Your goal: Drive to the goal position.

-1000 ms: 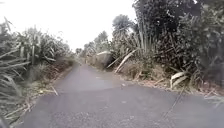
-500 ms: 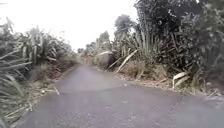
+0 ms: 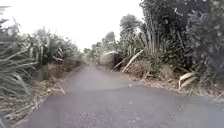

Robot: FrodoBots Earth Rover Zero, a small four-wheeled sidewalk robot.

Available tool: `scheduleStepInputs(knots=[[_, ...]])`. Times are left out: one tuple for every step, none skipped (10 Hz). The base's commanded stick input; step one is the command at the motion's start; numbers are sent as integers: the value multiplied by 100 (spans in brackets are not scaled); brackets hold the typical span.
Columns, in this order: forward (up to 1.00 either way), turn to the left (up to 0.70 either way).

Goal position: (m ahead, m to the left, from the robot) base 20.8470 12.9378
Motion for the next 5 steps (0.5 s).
scheduleStepInputs(knots=[[70,29],[70,21],[70,14],[71,0],[76,0]])
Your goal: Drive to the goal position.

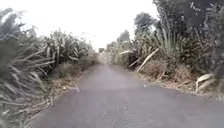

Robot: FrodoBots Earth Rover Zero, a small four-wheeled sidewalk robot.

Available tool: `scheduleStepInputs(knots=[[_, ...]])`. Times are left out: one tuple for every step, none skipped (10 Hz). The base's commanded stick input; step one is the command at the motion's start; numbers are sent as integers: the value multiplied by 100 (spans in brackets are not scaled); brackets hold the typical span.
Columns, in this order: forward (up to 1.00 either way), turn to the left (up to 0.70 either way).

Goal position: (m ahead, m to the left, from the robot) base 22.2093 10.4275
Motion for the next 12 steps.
scheduleStepInputs(knots=[[82,0],[85,0],[85,0],[85,0],[100,0],[100,0],[100,0],[100,0],[100,0],[100,0],[100,-6],[100,-16]])
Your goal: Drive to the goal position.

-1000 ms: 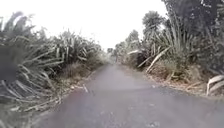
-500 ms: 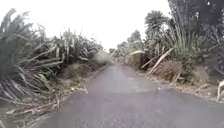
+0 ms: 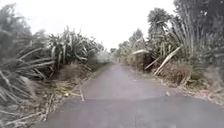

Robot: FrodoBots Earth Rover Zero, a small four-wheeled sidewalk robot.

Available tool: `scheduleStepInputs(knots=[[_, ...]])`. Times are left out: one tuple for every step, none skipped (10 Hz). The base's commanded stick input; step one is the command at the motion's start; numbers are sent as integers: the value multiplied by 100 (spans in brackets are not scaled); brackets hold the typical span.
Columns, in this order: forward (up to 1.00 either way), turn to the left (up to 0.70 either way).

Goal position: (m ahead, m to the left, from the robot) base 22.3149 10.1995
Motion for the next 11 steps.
scheduleStepInputs(knots=[[100,-27],[100,-39],[100,-39],[100,-39],[100,-6],[100,-3],[100,0],[100,0],[100,0],[100,0],[100,0]])
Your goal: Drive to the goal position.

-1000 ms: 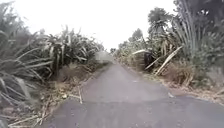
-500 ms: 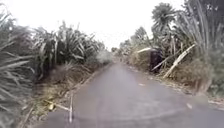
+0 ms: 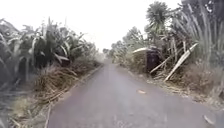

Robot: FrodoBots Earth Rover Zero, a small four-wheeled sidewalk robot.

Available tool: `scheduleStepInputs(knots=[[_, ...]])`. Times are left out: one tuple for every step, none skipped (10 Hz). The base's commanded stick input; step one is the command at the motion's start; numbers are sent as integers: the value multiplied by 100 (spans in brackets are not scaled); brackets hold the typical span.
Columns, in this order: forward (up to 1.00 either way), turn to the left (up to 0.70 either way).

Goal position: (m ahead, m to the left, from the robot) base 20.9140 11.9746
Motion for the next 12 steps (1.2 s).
scheduleStepInputs(knots=[[100,0],[100,0],[100,0],[100,0],[100,0],[100,0],[100,0],[100,0],[100,0],[100,0],[100,0],[100,-6]])
